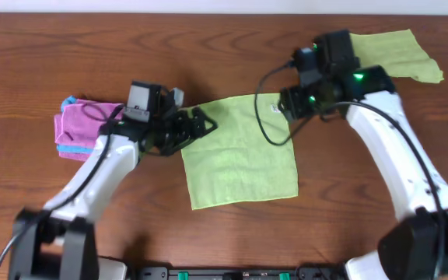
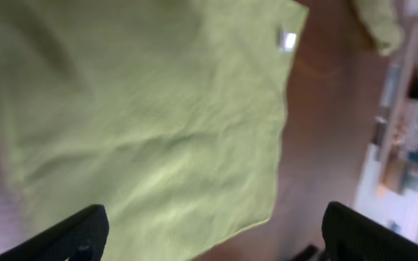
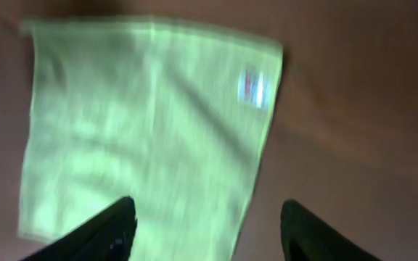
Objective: Fold the cloth
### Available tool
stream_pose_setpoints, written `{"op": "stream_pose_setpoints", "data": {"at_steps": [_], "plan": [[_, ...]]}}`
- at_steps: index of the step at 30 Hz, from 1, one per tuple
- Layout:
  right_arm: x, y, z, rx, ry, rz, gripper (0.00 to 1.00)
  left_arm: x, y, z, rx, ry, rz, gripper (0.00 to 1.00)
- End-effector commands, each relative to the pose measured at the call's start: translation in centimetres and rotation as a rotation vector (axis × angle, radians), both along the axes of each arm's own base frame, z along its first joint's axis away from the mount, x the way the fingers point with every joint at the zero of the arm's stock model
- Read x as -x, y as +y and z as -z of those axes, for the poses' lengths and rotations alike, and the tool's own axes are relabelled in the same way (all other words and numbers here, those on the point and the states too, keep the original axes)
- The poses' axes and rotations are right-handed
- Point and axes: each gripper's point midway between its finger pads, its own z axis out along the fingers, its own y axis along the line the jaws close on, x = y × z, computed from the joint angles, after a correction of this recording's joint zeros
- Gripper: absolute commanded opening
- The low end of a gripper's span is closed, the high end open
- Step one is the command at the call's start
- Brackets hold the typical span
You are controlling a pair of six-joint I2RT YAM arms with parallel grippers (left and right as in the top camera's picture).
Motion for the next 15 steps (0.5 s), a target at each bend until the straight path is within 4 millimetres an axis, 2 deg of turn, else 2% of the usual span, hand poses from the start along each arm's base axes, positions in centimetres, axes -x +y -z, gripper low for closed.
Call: {"op": "stream_pose_setpoints", "data": {"at_steps": [1, 5, 8, 11, 15], "plan": [[1.9, -1.5, 0.1, -0.106, 0.104, 0.063, 0.67, 0.5, 1.9, -1.9, -0.051, -0.011, -0.076, 0.95], [4.2, -4.7, 0.6, -0.160, 0.153, 0.121, 0.67, 3.2, 3.7, -3.5, -0.084, 0.016, -0.117, 0.95], [6.4, -6.4, 1.2, -0.195, 0.153, 0.154, 0.69, 5.3, 5.0, -3.8, -0.119, 0.032, -0.174, 0.95], [9.0, -7.3, 2.5, -0.227, 0.130, 0.202, 0.70, 7.9, 5.8, -2.7, -0.093, 0.082, -0.278, 0.95], [11.1, -7.2, 4.1, -0.228, 0.113, 0.216, 0.73, 10.1, 6.1, -0.6, -0.025, 0.130, -0.396, 0.95]]}}
